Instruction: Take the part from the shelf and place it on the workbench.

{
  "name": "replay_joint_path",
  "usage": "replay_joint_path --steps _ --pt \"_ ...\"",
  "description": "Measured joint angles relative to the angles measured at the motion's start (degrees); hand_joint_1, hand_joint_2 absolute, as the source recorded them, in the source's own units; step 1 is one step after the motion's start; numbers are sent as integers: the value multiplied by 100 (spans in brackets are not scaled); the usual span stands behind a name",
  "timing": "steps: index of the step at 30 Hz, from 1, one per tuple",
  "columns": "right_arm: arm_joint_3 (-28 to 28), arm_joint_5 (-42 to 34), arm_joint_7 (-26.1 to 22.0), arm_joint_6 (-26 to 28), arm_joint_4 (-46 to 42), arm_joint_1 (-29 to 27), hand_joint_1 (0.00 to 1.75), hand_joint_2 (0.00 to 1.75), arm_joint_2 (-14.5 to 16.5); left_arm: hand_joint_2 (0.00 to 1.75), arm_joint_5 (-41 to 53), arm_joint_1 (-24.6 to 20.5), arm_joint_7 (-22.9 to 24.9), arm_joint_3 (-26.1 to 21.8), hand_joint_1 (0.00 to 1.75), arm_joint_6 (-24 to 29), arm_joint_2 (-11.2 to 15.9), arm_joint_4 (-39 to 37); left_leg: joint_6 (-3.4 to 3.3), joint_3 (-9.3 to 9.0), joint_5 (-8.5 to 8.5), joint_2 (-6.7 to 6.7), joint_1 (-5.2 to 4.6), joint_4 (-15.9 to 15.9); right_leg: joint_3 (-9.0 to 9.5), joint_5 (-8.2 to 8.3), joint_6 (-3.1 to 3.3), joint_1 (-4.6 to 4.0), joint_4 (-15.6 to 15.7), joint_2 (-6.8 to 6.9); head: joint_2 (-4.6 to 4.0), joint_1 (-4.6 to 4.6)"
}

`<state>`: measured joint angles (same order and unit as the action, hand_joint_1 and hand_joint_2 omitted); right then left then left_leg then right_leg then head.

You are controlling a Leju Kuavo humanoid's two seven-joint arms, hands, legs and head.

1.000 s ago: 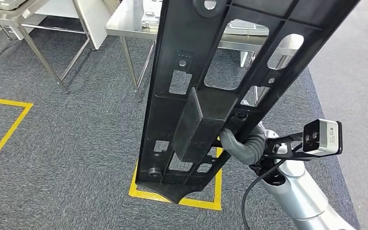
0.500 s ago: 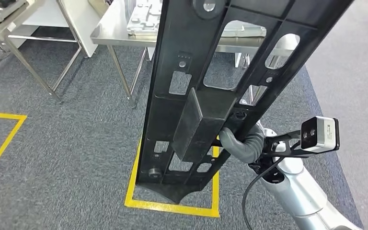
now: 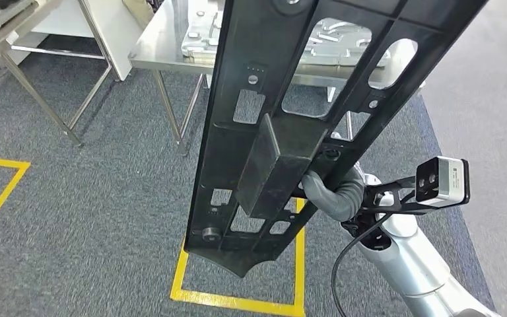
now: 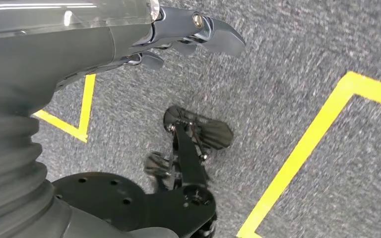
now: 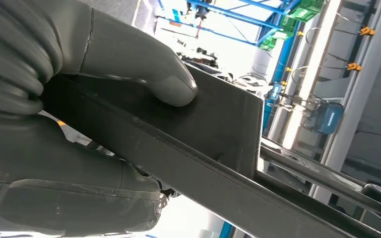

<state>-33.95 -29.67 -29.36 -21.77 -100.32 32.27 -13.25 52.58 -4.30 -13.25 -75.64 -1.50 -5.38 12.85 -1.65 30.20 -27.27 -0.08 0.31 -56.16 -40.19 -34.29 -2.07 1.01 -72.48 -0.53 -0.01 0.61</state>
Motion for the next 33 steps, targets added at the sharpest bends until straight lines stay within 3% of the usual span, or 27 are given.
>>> replay_joint_path --steps 1,3,5,8,9,11,13,14,15,16,19,20,21,23,25,28,29,30,31,33 --pt "-1 -4 -1 -1 9 1 175 175 -1 175 -8 3 4 -1 0 1 -2 0 17 -92 -68 -3 4 0 22 207 -2 11 290 12 0 -1" --pt "-2 -23 -7 -9 36 2 175 175 -7 175 -30 3 10 -2 0 8 -7 0 67 -251 -211 -7 4 -10 170 837 20 16 1042 57 0 -2" --pt "-9 -44 -20 -25 62 9 175 175 -12 175 -49 -7 15 -5 0 16 -8 0 142 -354 -325 0 -4 -11 257 1169 85 -13 1431 80 0 -1" --pt "-20 -58 -38 -39 73 39 175 175 -6 175 -60 -19 14 -9 0 21 -8 -1 250 -412 -324 11 -2 -153 380 1124 220 -24 1491 47 0 -1" --pt "-21 -61 -41 -42 73 57 175 175 -3 175 -62 -23 11 -9 0 21 -9 -2 273 -330 -320 10 6 -350 446 1092 262 -18 1507 43 1 13" --pt "-22 -66 -46 -49 73 86 175 175 5 175 -64 -35 8 -9 0 19 -11 -2 317 59 -459 7 29 -1013 561 1020 320 -18 1527 42 0 34" --pt "-26 -69 -47 -59 77 94 175 175 9 175 -64 -28 8 -9 0 17 -14 -2 340 572 -799 7 37 -1676 648 926 337 -29 1529 32 0 45" --pt "-28 -69 -46 -62 78 92 175 175 9 175 -65 -17 9 -9 0 18 -15 -2 337 746 -932 7 38 -1802 708 872 336 -32 1528 23 1 47" --pt "-29 -69 -45 -60 80 91 175 175 9 175 -65 -8 9 -9 0 19 -15 -2 329 837 -958 7 38 -1749 781 814 330 -34 1528 15 0 47" --pt "-30 -69 -45 -52 80 91 175 175 11 175 -63 -1 9 -9 0 19 -15 -2 316 839 -824 8 38 -1509 867 753 320 -34 1528 9 1 48" --pt "-33 -71 -39 -2 82 98 175 175 29 175 -49 14 5 -9 0 18 -15 -2 255 652 42 11 20 -476 1085 566 258 -49 1520 4 0 48" --pt "-34 -70 -34 14 82 101 175 175 33 175 -42 17 4 -9 0 17 -15 -2 222 612 207 11 8 -309 1124 512 223 -58 1530 -2 0 49" --pt "-35 -69 -31 27 80 103 175 175 36 175 -36 18 3 -9 0 16 -15 -2 180 597 255 8 4 -243 1153 492 183 -69 1507 -10 0 51" --pt "-33 -64 -29 45 66 110 175 175 37 175 -17 13 -1 -9 0 15 -15 -2 91 498 244 -5 15 -210 1192 488 106 -72 1441 -14 0 46" --pt "-31 -57 -35 68 44 119 175 175 37 175 1 5 -8 -9 0 11 -15 -2 18 374 211 -14 27 -180 1062 420 51 -64 1093 -4 0 24" --pt "-31 -52 -41 107 30 110 175 175 39 175 7 -3 -18 -9 0 8 -13 -2 -30 269 101 -18 17 -175 388 12 7 -56 99 6 0 9" --pt "-32 -51 -41 114 30 102 175 175 39 175 8 -1 -19 -9 0 8 -12 -2 -34 230 58 -23 10 -175 199 -74 7 -56 -86 9 1 10" --pt "-32 -51 -41 116 30 95 175 175 39 175 8 5 -19 -9 0 8 -12 -2 -35 179 13 -27 2 -175 98 -58 18 -59 -90 11 1 8" --pt "-31 -50 -41 117 30 92 175 175 38 175 8 12 -18 -9 0 7 -13 -2 -31 114 -37 -32 -8 -175 88 83 44 -67 99 13 1 4" --pt "-30 -48 -43 118 30 85 175 175 37 175 10 15 -18 -9 0 6 -20 -3 -13 -39 -147 -34 -30 -173 252 626 124 -101 821 14 0 1"
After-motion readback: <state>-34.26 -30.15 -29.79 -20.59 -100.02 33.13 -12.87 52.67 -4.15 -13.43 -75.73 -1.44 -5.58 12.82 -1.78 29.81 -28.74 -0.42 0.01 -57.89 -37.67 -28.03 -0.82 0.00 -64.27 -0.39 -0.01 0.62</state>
